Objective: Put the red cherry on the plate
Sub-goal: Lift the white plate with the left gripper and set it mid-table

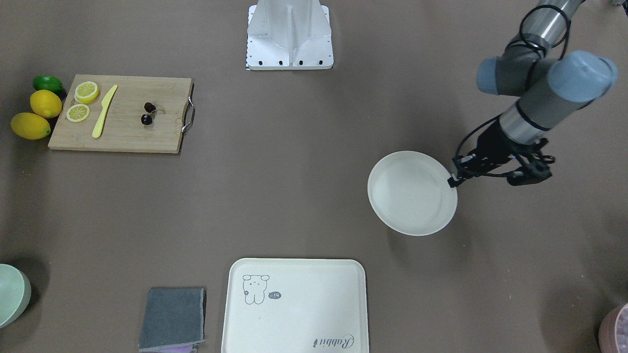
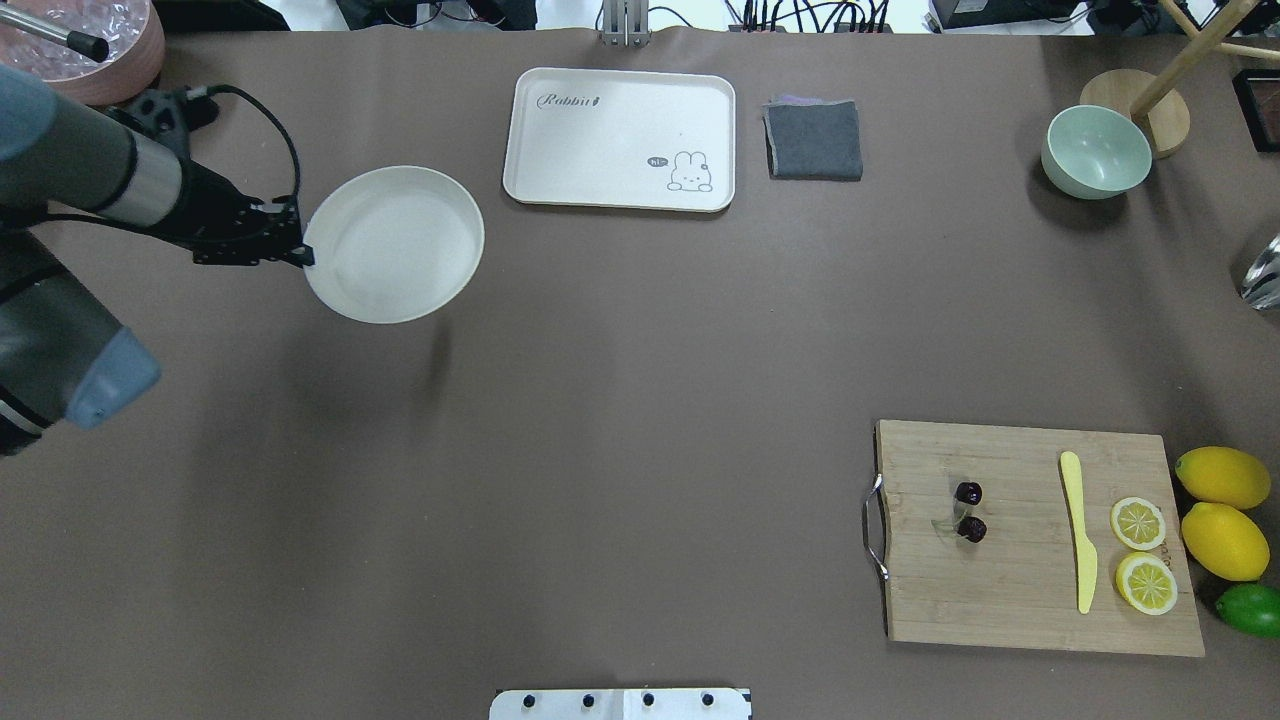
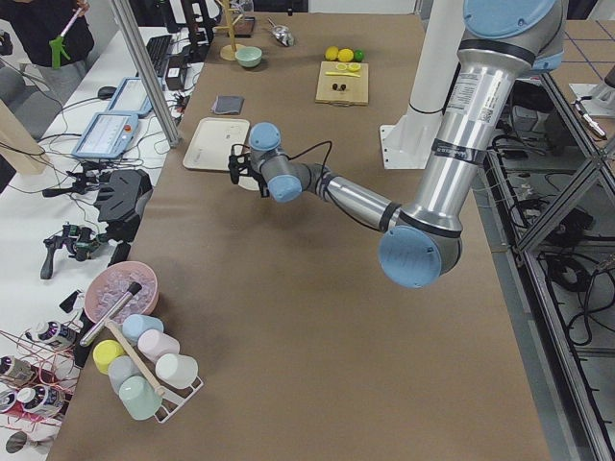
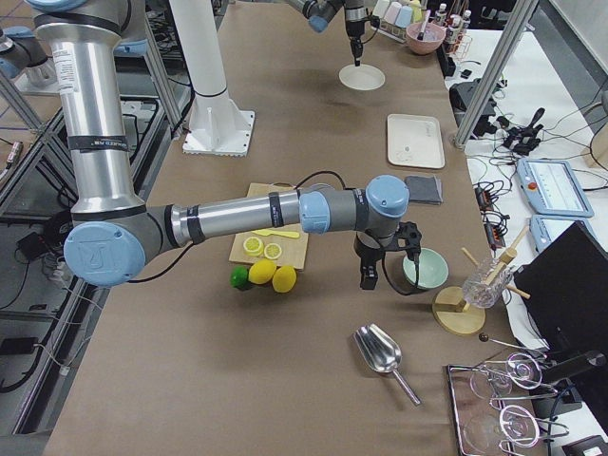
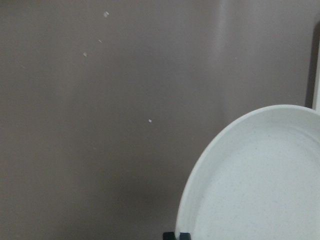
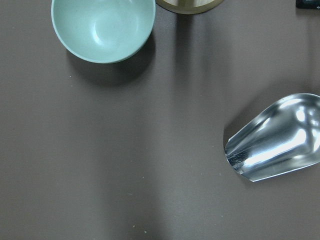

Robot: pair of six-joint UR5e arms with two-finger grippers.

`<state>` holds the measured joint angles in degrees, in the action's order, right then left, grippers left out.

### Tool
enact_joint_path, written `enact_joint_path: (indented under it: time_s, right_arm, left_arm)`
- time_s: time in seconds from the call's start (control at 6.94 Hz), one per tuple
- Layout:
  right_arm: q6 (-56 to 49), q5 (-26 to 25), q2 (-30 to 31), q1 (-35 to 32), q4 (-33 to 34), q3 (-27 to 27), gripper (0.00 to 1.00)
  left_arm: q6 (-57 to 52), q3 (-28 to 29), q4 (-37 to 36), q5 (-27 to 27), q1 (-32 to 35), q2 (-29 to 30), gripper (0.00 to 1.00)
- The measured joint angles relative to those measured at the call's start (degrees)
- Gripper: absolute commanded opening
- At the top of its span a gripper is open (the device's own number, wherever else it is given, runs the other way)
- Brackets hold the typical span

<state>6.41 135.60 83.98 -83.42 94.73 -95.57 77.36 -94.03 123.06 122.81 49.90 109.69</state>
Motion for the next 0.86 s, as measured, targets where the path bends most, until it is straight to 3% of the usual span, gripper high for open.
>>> enact_joint_path:
  time_s: [0.29,0.72,0.86]
  right_arm:
    - [1.58,-0.07,-0.77,2.20,-0.02,-1.98,1.00]
    - [17.96,-3.26,-6.36,12.02,-0.07,-6.92,1.00]
    - [23.29,-3.70,-8.23,15.53,-0.07,-8.71,1.00]
  left_arm:
    - [7.15,-1.81,-6.73,-8.82,-8.73,5.79,0.00]
    - [13.05,-2.37,-11.97,-19.79,-19.65,10.30,0.00]
    - [13.54,-2.23,-12.36,-21.09,-21.53,10.72,0.97]
